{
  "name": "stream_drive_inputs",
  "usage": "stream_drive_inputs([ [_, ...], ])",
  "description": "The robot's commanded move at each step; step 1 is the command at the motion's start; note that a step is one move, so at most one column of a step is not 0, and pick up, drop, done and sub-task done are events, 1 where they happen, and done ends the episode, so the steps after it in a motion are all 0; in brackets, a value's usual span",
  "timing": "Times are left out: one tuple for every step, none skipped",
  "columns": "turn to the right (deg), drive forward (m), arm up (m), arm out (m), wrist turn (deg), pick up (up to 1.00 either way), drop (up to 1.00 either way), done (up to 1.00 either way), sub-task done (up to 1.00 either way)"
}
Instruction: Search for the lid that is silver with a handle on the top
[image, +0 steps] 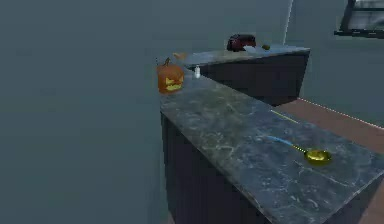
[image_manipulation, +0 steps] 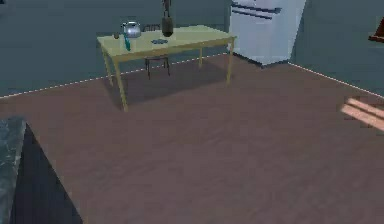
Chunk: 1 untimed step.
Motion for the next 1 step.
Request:
stream_drive_inputs([
  [45.0, 0.0, 0.0, 0.0, 0.0, 0.0, 0.0, 0.0, 0.0],
])
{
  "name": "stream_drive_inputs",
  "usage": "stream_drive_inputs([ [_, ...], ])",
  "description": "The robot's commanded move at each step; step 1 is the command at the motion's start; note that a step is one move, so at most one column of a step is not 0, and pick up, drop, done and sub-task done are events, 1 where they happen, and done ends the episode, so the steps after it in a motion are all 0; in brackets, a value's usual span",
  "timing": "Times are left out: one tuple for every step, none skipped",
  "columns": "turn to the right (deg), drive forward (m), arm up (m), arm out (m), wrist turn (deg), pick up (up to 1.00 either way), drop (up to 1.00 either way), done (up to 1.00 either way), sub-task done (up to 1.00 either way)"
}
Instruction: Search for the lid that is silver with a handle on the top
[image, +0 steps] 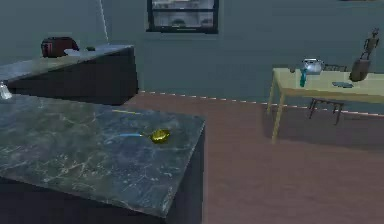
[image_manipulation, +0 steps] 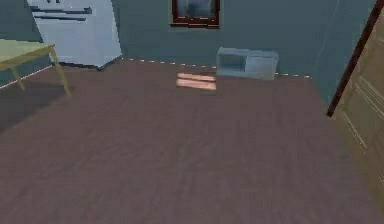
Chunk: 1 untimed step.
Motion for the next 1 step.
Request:
stream_drive_inputs([
  [45.0, 0.0, 0.0, 0.0, 0.0, 0.0, 0.0, 0.0, 0.0],
])
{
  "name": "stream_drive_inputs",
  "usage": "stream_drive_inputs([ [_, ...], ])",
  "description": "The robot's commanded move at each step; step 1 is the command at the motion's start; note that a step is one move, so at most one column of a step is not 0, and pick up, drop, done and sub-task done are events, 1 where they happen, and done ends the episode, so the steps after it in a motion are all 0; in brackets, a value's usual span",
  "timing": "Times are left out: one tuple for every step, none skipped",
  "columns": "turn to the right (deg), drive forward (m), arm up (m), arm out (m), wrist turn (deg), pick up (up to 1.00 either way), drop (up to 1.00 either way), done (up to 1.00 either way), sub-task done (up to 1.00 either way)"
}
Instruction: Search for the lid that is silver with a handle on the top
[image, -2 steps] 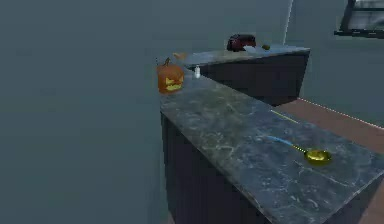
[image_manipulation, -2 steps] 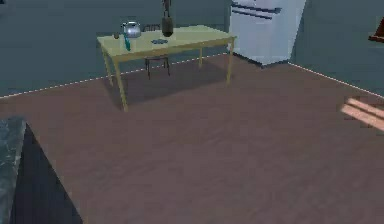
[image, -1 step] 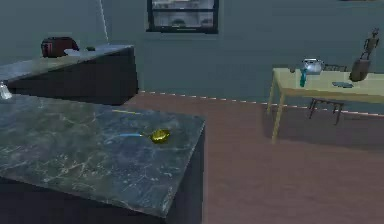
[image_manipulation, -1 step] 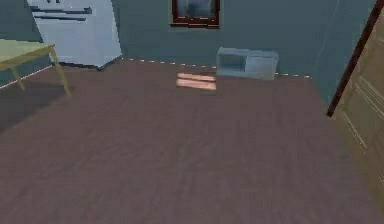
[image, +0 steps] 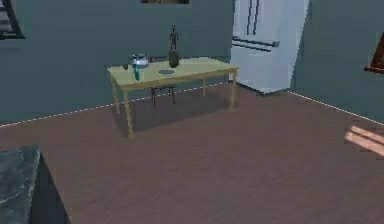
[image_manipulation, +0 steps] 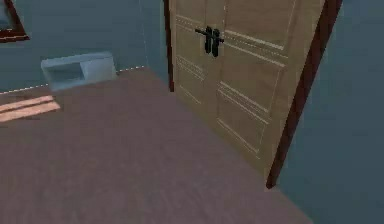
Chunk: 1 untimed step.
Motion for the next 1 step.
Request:
stream_drive_inputs([
  [45.0, 0.0, 0.0, 0.0, 0.0, 0.0, 0.0, 0.0, 0.0],
])
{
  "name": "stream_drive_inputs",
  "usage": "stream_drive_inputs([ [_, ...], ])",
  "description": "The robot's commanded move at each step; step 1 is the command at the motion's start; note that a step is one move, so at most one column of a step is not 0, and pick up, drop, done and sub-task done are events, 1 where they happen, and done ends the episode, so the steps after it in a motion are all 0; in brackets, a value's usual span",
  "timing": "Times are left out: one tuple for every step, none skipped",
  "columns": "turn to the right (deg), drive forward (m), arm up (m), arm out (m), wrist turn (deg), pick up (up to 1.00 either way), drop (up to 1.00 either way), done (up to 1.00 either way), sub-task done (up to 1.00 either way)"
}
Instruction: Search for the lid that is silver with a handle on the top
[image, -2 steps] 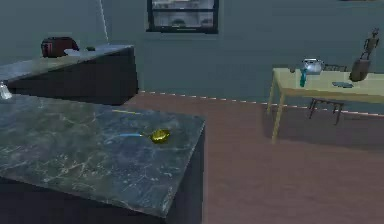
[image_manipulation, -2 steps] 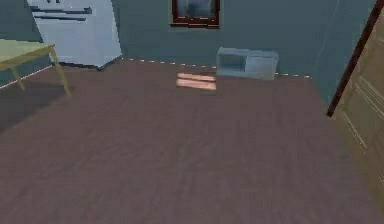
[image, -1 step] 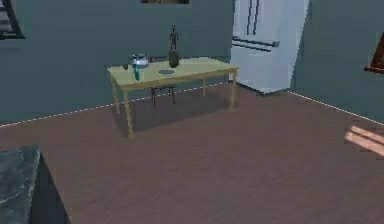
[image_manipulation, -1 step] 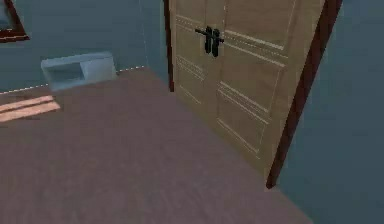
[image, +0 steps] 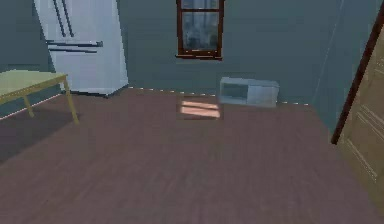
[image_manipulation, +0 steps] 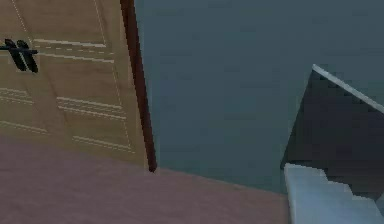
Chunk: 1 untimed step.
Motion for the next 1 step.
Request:
stream_drive_inputs([
  [18.0, 0.0, 0.0, 0.0, 0.0, 0.0, 0.0, 0.0, 0.0],
])
